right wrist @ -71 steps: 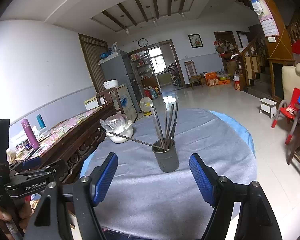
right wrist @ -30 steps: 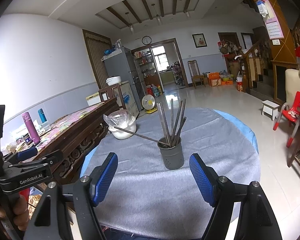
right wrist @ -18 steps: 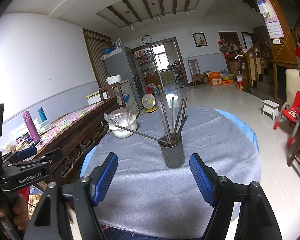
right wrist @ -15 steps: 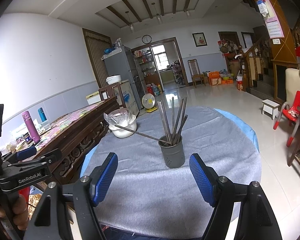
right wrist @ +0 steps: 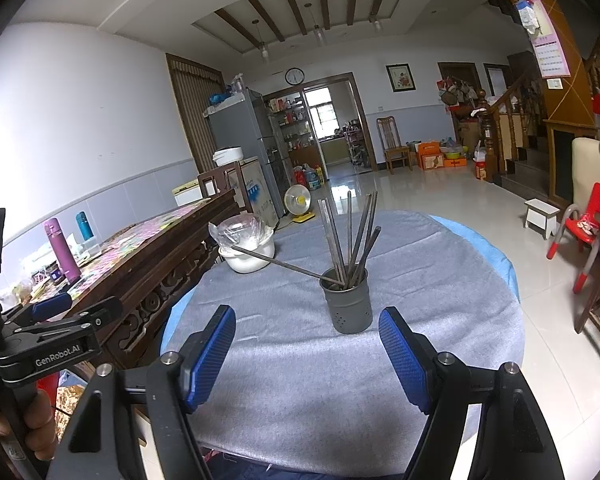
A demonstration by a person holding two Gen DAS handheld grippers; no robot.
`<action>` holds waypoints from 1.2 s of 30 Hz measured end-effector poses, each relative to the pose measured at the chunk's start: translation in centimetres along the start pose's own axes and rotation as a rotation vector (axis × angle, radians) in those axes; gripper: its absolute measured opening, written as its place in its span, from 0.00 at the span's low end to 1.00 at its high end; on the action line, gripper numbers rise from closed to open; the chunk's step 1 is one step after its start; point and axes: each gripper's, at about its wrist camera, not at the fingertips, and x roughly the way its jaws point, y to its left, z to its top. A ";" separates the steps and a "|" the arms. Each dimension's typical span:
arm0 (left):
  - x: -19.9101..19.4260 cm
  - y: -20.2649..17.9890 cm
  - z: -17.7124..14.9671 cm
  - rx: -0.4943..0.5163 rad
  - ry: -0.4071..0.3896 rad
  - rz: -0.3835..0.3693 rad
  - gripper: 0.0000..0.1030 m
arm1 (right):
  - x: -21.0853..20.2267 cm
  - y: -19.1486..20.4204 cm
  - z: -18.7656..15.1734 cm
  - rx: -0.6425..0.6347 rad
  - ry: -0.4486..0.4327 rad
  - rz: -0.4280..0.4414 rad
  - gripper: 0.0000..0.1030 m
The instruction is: Organize utensils
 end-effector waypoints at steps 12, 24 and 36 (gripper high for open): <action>0.1 0.2 -0.2 -0.007 -0.001 0.005 0.86 | 0.5 0.2 -0.2 -0.011 0.003 0.001 0.76; 0.1 0.4 -0.4 -0.013 0.001 0.009 0.86 | 0.5 0.3 -0.1 -0.013 0.003 0.002 0.76; 0.0 0.5 -0.6 -0.017 0.000 0.015 0.86 | 0.5 0.3 0.0 -0.014 0.002 0.002 0.76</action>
